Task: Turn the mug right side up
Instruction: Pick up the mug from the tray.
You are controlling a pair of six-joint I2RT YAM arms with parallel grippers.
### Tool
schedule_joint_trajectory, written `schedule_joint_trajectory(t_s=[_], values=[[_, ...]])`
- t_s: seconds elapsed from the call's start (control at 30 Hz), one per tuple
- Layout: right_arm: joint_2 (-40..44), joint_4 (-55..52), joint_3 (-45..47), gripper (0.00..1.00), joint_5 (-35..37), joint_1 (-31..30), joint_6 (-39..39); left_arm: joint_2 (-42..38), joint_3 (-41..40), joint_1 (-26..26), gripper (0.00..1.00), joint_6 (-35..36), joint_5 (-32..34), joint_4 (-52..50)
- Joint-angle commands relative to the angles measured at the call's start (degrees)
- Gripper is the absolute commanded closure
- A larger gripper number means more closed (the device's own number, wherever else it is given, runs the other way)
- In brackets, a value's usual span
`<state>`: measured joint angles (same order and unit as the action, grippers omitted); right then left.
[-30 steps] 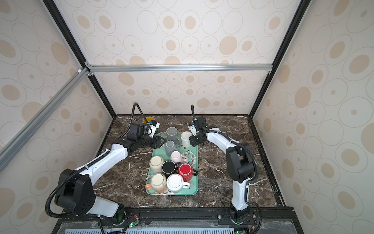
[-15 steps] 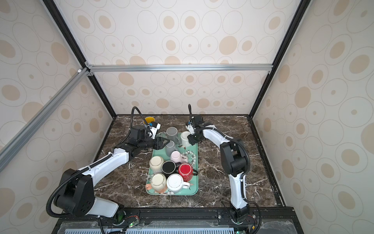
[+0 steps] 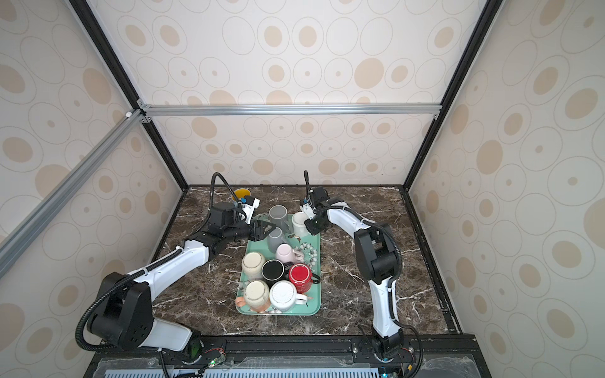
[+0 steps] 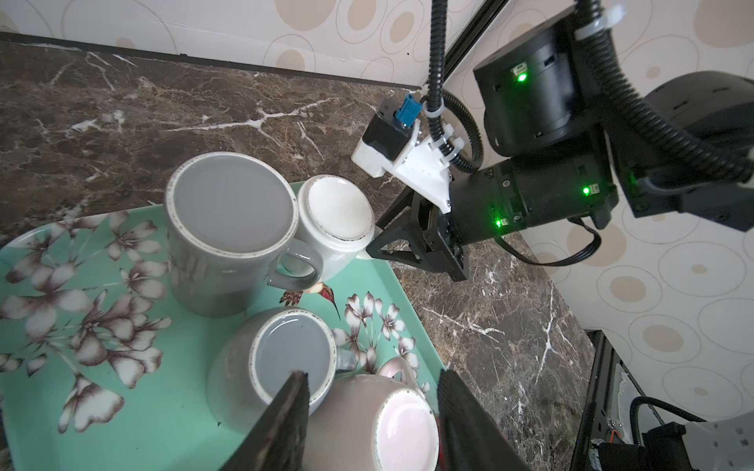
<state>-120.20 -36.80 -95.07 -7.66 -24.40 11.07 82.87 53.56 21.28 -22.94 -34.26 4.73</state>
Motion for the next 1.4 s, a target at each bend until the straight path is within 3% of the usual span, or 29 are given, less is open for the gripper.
schedule_joint_trajectory(t_s=[0.0, 0.4, 0.8, 1.07, 1.37], values=[[1.61, -0.63, 1.98, 0.80, -0.11, -0.10, 0.80, 0.06, -0.41, -0.01, 0.48, -1.32, -0.97, 1.99], [8.35, 3.13, 8.94, 0.91, -0.57, -1.09, -1.92, -1.63, -1.24, -0.01, 0.48, -1.61, -0.56, 1.77], [18.75, 12.92, 18.03, 0.98, -3.57, -1.78, -13.08, -5.17, -1.96, -0.07, 0.47, -0.91, 1.11, 0.63], [23.04, 16.30, 19.12, 0.99, -7.11, -2.13, -17.09, -7.94, -2.67, -0.23, 0.45, -0.88, 2.68, 0.59], [30.06, 16.84, 18.34, 0.99, -10.03, -4.50, -20.60, -12.47, -6.33, -5.68, 0.41, -6.83, -2.40, 8.81]])
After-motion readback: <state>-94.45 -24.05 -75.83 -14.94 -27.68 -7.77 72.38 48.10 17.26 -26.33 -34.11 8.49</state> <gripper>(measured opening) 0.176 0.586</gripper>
